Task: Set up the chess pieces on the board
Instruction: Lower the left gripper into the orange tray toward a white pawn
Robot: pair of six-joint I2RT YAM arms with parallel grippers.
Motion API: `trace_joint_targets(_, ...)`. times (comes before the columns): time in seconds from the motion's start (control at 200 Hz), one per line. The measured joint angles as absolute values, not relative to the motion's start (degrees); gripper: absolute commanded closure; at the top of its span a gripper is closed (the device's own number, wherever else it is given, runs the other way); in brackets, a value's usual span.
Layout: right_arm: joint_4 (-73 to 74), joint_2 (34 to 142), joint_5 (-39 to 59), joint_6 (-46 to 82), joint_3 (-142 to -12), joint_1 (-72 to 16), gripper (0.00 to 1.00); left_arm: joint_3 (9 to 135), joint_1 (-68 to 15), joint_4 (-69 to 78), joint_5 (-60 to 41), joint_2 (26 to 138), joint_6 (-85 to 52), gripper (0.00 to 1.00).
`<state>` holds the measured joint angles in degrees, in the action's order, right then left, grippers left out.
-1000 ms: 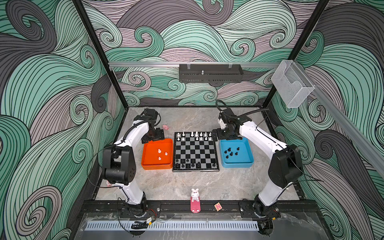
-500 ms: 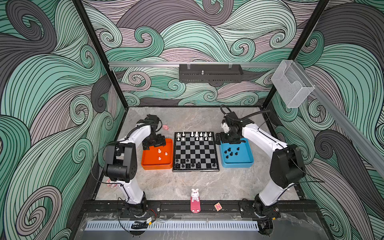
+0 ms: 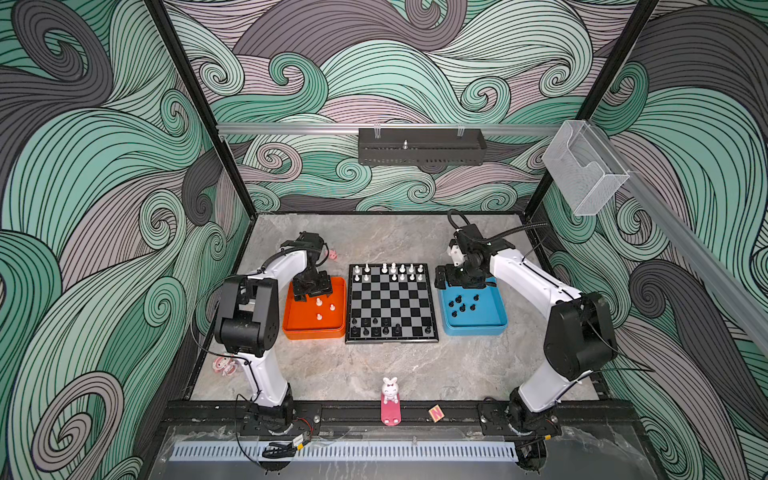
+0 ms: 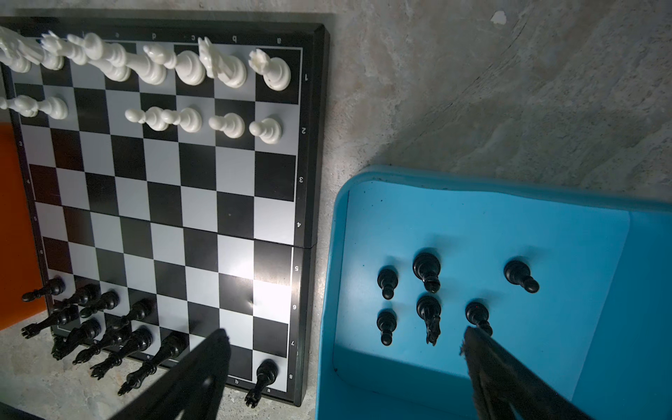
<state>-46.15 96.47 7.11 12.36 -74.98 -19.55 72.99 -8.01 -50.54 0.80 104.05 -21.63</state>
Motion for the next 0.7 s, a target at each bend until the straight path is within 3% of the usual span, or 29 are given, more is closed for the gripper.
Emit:
trace_joint_targets(0.33, -46.0, 96.5, 7.6, 12.2, -75.0, -19.3, 0.00, 73.0, -8.1, -50.1, 0.8, 105.1, -21.3, 0.65)
trace_joint_targets(0.701, -46.0, 96.5, 7.6, 12.2, -75.0, -19.3, 0.00, 73.0, -8.5, -50.0, 0.8, 105.9, -21.0, 0.71)
